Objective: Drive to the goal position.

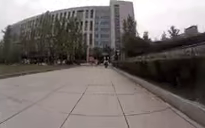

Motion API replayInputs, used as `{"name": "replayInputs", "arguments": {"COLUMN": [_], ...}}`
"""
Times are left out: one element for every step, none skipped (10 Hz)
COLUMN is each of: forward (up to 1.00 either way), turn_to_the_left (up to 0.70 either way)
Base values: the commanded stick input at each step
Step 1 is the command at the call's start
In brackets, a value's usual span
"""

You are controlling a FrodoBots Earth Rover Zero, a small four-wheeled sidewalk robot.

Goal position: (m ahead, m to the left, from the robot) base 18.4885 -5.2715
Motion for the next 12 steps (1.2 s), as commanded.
{"name": "replayInputs", "arguments": {"forward": [0.7,0.7,0.7,0.7,0.7,0.7,0.7,0.7,0.7,0.7,0.7,0.7], "turn_to_the_left": [0.0,0.0,0.0,0.0,0.0,0.0,0.0,0.0,0.0,0.0,0.0,0.0]}}
